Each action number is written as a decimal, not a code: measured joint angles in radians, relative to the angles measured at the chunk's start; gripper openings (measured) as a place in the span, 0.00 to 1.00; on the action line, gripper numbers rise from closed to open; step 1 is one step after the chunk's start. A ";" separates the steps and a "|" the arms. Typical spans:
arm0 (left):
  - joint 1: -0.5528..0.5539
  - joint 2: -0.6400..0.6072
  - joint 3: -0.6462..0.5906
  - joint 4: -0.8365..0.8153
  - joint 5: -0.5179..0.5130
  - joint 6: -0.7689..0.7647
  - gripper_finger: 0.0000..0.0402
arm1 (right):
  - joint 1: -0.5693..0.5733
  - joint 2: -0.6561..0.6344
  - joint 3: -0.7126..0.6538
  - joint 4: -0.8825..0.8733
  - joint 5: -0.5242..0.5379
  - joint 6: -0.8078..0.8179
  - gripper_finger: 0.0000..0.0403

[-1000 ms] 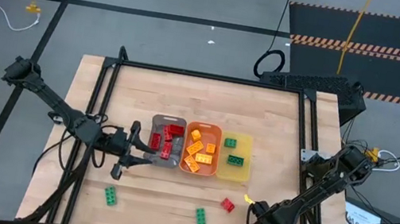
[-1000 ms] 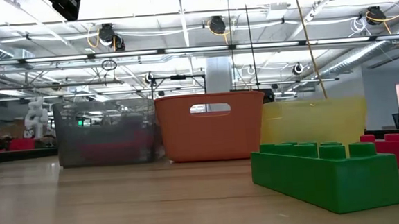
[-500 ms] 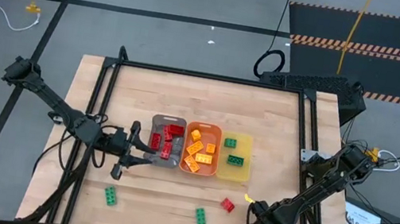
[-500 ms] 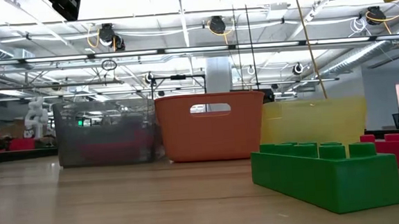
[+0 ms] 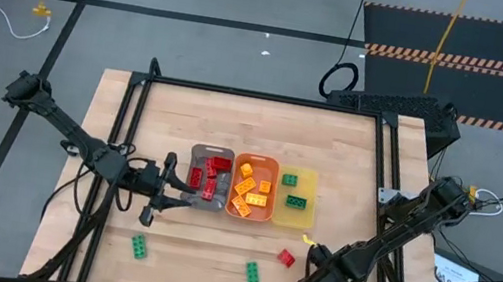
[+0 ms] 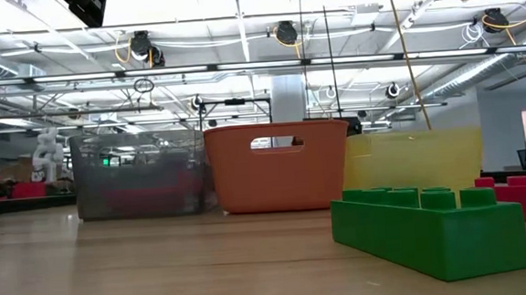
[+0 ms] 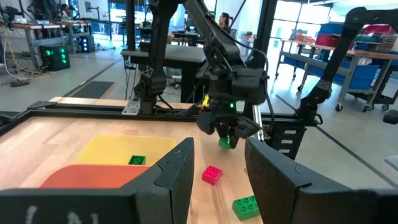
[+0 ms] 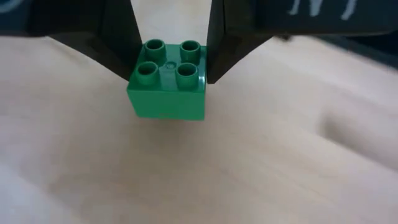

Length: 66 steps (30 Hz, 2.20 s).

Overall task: Sort & place blocks by color
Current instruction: Put the green game piece into the yellow bin, then put the red game piece into the black bin

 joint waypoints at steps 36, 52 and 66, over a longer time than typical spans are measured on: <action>0.000 0.000 0.000 -0.008 -0.001 0.005 0.36 | -0.432 -0.293 0.002 -0.041 0.554 -0.570 0.59; 0.000 0.000 0.000 -0.009 -0.001 0.000 0.36 | -0.242 -0.274 0.002 0.217 0.451 -0.657 0.58; 0.000 0.000 0.000 -0.016 -0.001 0.000 0.36 | -0.108 -0.076 0.002 0.333 0.425 -0.563 0.57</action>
